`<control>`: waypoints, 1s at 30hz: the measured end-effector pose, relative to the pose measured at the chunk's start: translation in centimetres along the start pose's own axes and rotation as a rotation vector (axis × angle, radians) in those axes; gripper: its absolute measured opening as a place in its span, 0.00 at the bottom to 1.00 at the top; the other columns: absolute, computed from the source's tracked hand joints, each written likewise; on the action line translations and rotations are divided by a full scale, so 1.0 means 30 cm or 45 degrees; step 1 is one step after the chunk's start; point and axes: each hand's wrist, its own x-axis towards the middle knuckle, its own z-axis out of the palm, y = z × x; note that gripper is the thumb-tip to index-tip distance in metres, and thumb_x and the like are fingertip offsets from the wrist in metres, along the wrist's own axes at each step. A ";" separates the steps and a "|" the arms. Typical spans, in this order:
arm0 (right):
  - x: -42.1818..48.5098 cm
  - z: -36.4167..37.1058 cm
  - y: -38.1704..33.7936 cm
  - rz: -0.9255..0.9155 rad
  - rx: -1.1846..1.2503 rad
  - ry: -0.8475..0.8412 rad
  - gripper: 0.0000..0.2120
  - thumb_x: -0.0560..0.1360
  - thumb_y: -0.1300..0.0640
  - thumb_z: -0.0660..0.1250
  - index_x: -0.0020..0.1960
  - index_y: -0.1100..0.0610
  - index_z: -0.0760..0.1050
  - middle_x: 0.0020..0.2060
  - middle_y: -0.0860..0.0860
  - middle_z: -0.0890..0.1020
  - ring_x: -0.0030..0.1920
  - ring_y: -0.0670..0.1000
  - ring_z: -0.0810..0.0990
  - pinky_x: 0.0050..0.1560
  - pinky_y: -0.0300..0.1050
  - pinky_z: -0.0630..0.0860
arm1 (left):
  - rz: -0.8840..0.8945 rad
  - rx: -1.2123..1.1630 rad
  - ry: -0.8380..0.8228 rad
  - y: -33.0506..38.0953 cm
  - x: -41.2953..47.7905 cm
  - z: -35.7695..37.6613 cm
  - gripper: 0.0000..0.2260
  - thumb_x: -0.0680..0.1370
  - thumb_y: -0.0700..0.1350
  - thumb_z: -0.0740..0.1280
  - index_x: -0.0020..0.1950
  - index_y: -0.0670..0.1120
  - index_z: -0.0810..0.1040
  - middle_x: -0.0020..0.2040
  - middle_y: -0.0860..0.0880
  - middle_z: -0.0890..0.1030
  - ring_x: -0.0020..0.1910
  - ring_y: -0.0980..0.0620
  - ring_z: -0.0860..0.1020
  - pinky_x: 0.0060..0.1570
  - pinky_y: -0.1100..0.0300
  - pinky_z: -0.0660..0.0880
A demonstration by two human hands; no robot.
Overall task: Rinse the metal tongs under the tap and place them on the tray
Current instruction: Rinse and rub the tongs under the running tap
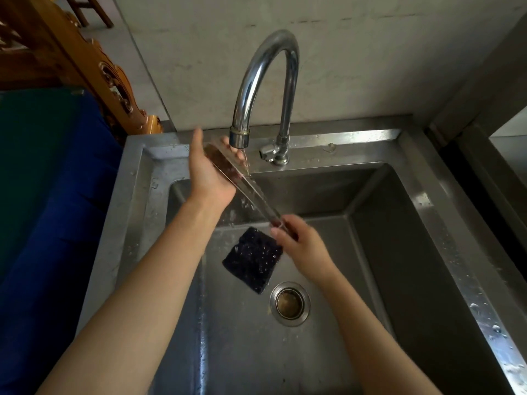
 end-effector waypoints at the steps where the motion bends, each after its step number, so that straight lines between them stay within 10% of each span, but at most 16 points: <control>1: 0.024 -0.011 -0.014 -0.039 -0.075 0.067 0.03 0.76 0.55 0.65 0.43 0.51 0.72 0.30 0.45 0.72 0.27 0.38 0.69 0.31 0.31 0.68 | 0.002 -0.043 -0.009 0.011 -0.001 -0.018 0.24 0.74 0.63 0.61 0.48 0.42 0.75 0.46 0.46 0.77 0.44 0.48 0.76 0.47 0.56 0.74; 10: 0.006 -0.003 0.047 -0.142 -0.801 0.333 0.08 0.78 0.51 0.61 0.47 0.56 0.67 0.41 0.49 0.74 0.39 0.52 0.73 0.35 0.45 0.67 | -0.090 0.131 -0.032 -0.063 -0.058 -0.070 0.18 0.70 0.48 0.70 0.56 0.42 0.74 0.51 0.45 0.79 0.54 0.46 0.78 0.62 0.44 0.72; 17: -0.037 -0.172 0.221 0.075 -0.545 -0.026 0.07 0.77 0.52 0.63 0.49 0.56 0.75 0.37 0.46 0.73 0.36 0.43 0.70 0.36 0.28 0.66 | -0.194 0.958 -0.058 -0.170 -0.031 -0.198 0.12 0.74 0.40 0.69 0.56 0.42 0.76 0.49 0.46 0.80 0.50 0.49 0.79 0.46 0.60 0.80; 22: -0.091 -0.281 0.454 0.182 -0.919 -0.217 0.10 0.74 0.54 0.67 0.51 0.58 0.78 0.43 0.55 0.80 0.47 0.56 0.78 0.47 0.48 0.72 | -0.382 1.628 -0.468 -0.354 -0.099 -0.394 0.15 0.67 0.38 0.76 0.49 0.52 0.77 0.43 0.55 0.81 0.43 0.57 0.80 0.38 0.73 0.74; 30: -0.212 -0.215 0.793 0.341 -1.566 -0.615 0.16 0.77 0.58 0.61 0.64 0.57 0.72 0.65 0.57 0.72 0.70 0.57 0.64 0.70 0.50 0.61 | -0.232 2.633 -0.738 -0.841 -0.387 -0.620 0.24 0.68 0.52 0.73 0.60 0.45 0.71 0.59 0.46 0.75 0.57 0.47 0.74 0.54 0.54 0.72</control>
